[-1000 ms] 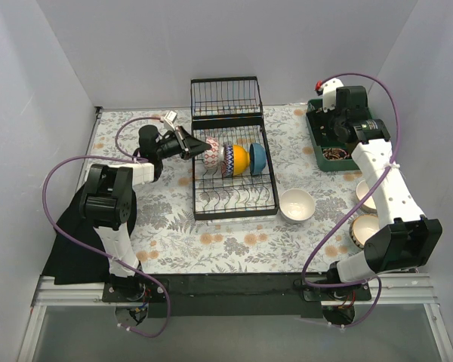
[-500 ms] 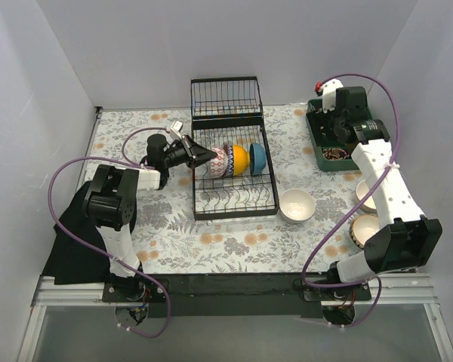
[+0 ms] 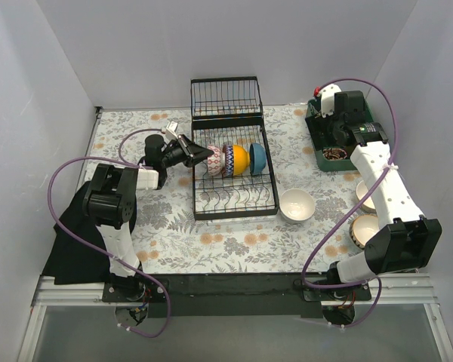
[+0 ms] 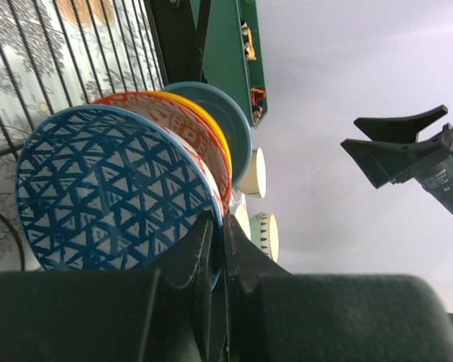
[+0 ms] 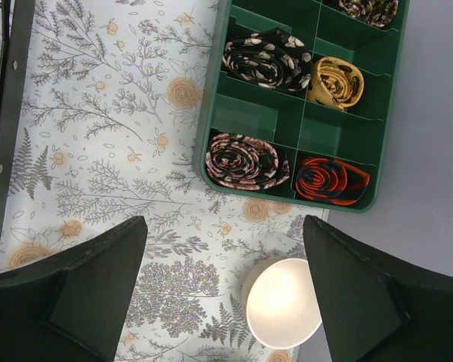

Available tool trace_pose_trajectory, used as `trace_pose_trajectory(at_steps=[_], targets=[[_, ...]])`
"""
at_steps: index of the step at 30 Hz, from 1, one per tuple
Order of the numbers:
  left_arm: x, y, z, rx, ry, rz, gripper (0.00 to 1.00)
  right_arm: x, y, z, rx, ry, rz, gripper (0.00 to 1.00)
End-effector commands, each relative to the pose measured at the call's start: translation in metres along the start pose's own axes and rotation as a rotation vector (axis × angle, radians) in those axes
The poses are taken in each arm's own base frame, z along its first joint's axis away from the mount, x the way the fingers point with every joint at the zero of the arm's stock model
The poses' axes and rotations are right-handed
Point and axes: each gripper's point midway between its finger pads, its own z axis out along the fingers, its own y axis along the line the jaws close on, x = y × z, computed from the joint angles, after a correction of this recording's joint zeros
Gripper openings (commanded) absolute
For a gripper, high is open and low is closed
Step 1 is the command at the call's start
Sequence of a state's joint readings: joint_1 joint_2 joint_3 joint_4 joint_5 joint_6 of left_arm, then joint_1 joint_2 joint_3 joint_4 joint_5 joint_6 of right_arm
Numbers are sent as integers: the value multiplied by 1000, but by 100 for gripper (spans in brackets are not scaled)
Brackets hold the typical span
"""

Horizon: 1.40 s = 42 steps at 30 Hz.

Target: Load the bowls into the dish rack

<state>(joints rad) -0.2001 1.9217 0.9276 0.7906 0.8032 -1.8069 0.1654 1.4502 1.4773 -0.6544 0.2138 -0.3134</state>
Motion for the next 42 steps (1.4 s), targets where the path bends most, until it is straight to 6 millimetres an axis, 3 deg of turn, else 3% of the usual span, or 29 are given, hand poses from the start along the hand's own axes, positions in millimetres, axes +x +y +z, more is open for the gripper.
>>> trace_pose_trajectory(at_steps=[1,10,12,13,15,21,23,32,35,37,38,39,40,41,42], targets=[[3,27,2,-74,8,-44,0,-22,-7,-7,21,-68,16,93],[0,35,-5,-109,5,-29,4,-17,-6,-7,21,-63,14,93],[-1,33,-7,-123,1,-12,33,-19,-6,-7,21,-67,14,93],[-3,33,-7,-140,-8,-10,42,-19,-5,-6,18,-66,15,93],[-3,23,-9,-129,1,25,50,-22,-6,-7,18,-72,16,93],[-11,-14,-19,-128,-4,160,53,-19,-6,-10,24,-77,18,93],[-15,-35,-27,-119,-10,257,54,-18,-6,-13,24,-82,23,93],[-12,-62,-66,-262,-9,532,56,-6,-7,-23,39,-82,22,93],[1,-92,-59,-163,33,739,59,0,-11,-29,63,-81,44,94],[34,-137,-46,94,190,1007,59,11,-14,-30,78,-65,88,94],[45,-140,-42,106,246,1055,59,25,-14,-30,84,-42,102,94],[62,-143,-24,172,311,1227,63,32,-16,-31,92,-30,112,94],[60,-167,-15,223,316,1337,65,40,-18,-30,103,-15,120,94],[69,-160,-11,192,385,1368,66,49,-23,-32,120,-4,144,94],[93,-146,10,218,480,1424,67,53,-27,-33,130,0,157,95]])
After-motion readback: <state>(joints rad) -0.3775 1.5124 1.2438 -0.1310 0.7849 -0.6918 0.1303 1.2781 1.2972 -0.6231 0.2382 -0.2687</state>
